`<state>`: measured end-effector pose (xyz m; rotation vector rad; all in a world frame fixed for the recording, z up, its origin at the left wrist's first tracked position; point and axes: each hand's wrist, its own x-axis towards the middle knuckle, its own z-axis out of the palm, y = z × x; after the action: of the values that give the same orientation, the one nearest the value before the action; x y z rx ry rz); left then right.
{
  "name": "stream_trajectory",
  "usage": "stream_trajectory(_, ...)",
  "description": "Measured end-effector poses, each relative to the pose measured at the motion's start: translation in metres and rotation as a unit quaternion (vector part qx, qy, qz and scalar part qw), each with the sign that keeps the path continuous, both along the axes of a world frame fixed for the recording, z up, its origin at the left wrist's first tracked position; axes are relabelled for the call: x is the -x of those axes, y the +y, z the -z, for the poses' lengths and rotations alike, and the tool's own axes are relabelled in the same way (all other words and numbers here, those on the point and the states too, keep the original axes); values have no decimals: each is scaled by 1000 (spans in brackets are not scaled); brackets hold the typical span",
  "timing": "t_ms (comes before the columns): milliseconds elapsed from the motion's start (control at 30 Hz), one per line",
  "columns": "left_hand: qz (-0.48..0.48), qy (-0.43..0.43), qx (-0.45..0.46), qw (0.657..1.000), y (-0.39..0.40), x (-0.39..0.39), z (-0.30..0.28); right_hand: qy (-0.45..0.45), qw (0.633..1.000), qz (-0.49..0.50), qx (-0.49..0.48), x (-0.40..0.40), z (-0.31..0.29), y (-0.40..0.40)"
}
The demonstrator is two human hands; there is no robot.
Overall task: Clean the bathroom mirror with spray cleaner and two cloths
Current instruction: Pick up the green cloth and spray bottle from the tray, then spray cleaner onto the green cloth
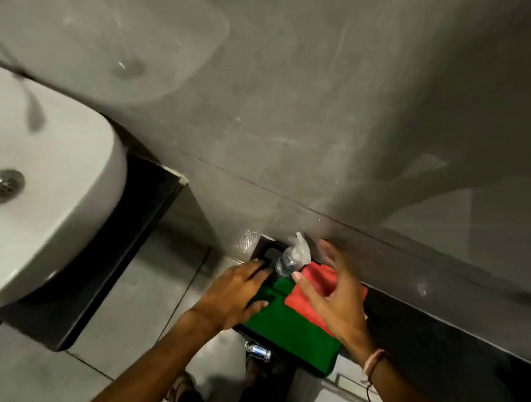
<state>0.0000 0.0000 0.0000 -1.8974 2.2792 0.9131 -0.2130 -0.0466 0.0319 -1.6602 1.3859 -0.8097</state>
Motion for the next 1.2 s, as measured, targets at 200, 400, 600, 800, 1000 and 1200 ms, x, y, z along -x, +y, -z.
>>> stream_trajectory(200,42,-137,-42,989,-21,37,45,31,995,-87,-32,-27,38,-28)
stream_trajectory(400,-130,-107,-121,978,-17,57,46,71,992,-101,6,-58,56,-42)
stream_trajectory(600,-263,121,-158,944,0,6,-10,27,994,-73,76,-93,29,-45)
stream_trajectory(800,-375,317,34,871,23,-95,-144,-71,976,-98,179,-143,-68,-45)
stream_trajectory(1000,-454,442,270,725,31,-166,-304,-215,921,-180,271,-198,-221,-34)
stream_trajectory(1200,-405,528,402,629,15,-193,-446,-320,860,-188,349,-225,-374,-21)
